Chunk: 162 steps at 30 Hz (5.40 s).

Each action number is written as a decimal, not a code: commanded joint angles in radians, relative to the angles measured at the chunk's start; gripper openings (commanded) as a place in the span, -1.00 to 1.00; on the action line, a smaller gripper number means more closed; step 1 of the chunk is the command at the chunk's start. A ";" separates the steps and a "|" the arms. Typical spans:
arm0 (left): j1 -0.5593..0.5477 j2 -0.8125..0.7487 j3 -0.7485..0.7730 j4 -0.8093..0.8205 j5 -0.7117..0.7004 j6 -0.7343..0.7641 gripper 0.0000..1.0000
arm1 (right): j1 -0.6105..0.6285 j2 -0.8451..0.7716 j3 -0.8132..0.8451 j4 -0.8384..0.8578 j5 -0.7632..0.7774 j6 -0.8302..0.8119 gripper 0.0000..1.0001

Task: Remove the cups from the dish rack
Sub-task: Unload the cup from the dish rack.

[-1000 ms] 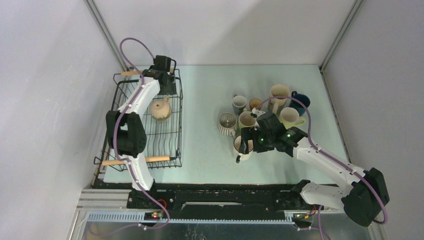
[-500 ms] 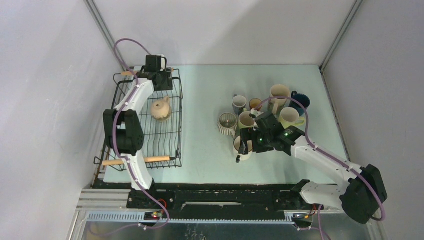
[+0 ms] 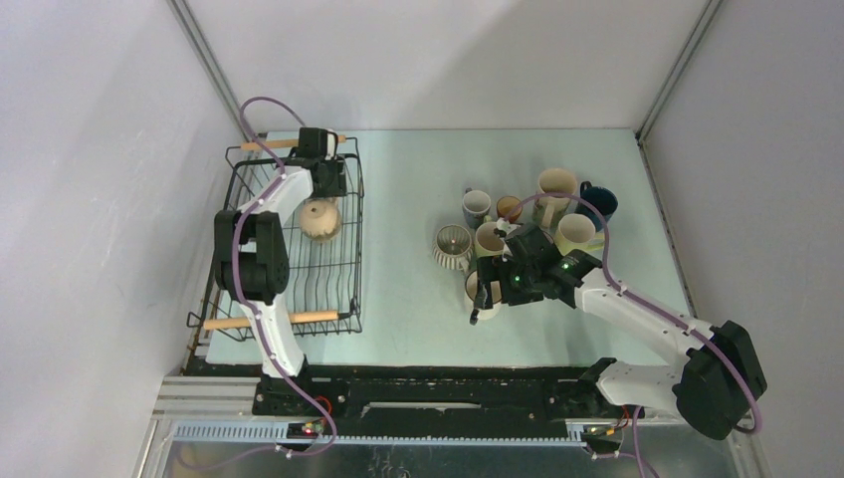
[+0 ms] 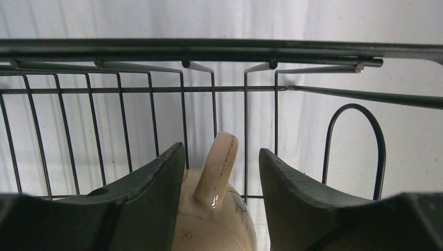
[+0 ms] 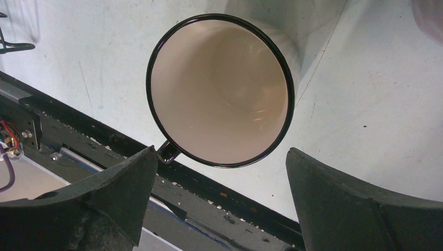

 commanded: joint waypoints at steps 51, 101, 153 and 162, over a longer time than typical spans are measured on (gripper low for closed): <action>0.009 0.008 -0.009 -0.089 -0.134 -0.124 -0.97 | 0.004 -0.012 0.016 0.025 0.000 -0.021 0.99; -0.107 -0.482 -0.336 -0.051 -0.279 -0.282 -0.92 | 0.091 -0.035 0.041 0.061 0.042 0.025 0.99; -0.113 -0.691 -0.272 -0.122 -0.256 -0.194 -1.00 | 0.096 -0.117 0.109 0.052 0.055 0.036 0.99; -0.150 -0.798 -0.163 -0.170 -0.143 -0.143 -1.00 | 0.092 -0.092 0.222 0.129 -0.010 0.006 0.99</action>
